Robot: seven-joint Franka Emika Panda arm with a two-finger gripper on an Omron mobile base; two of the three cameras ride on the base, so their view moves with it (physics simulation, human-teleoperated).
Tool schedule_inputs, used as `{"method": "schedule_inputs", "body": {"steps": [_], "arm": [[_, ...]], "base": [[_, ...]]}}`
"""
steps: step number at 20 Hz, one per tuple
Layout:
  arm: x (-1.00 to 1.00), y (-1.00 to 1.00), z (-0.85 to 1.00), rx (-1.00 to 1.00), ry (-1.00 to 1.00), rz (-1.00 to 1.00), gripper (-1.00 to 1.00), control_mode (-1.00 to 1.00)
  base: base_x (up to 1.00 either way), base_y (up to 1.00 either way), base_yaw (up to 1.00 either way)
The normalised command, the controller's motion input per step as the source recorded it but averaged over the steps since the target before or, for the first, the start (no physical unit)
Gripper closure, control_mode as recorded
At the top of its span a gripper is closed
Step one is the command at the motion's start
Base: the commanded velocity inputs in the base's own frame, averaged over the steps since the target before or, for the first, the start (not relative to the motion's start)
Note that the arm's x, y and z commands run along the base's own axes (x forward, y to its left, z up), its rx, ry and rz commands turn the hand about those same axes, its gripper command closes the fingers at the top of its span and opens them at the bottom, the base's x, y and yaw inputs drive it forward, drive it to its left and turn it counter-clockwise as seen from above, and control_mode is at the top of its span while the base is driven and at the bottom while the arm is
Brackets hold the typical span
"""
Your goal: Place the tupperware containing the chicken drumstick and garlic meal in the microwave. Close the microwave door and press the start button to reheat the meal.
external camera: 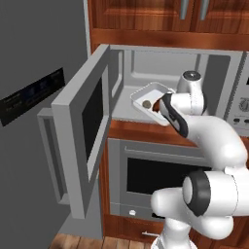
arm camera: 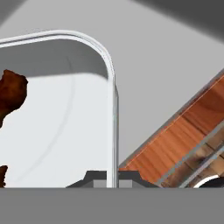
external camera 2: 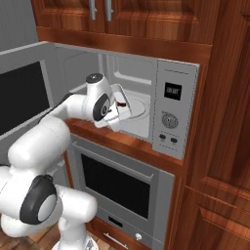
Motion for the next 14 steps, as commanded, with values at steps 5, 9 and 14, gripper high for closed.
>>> {"method": "schedule_inputs", "body": {"steps": [5,9,14], "arm": [[0.64,-0.24,-0.12,0.00,0.00,-0.01,1.00,-1.00],[0.68,-0.25,-0.03,0.00,0.00,0.00,1.00,-1.00],[0.66,-0.21,0.00,0.00,0.00,-0.01,1.00,-1.00]], "base": [[0.00,0.00,0.00],[0.00,0.00,0.00],[0.00,0.00,0.00]]}}
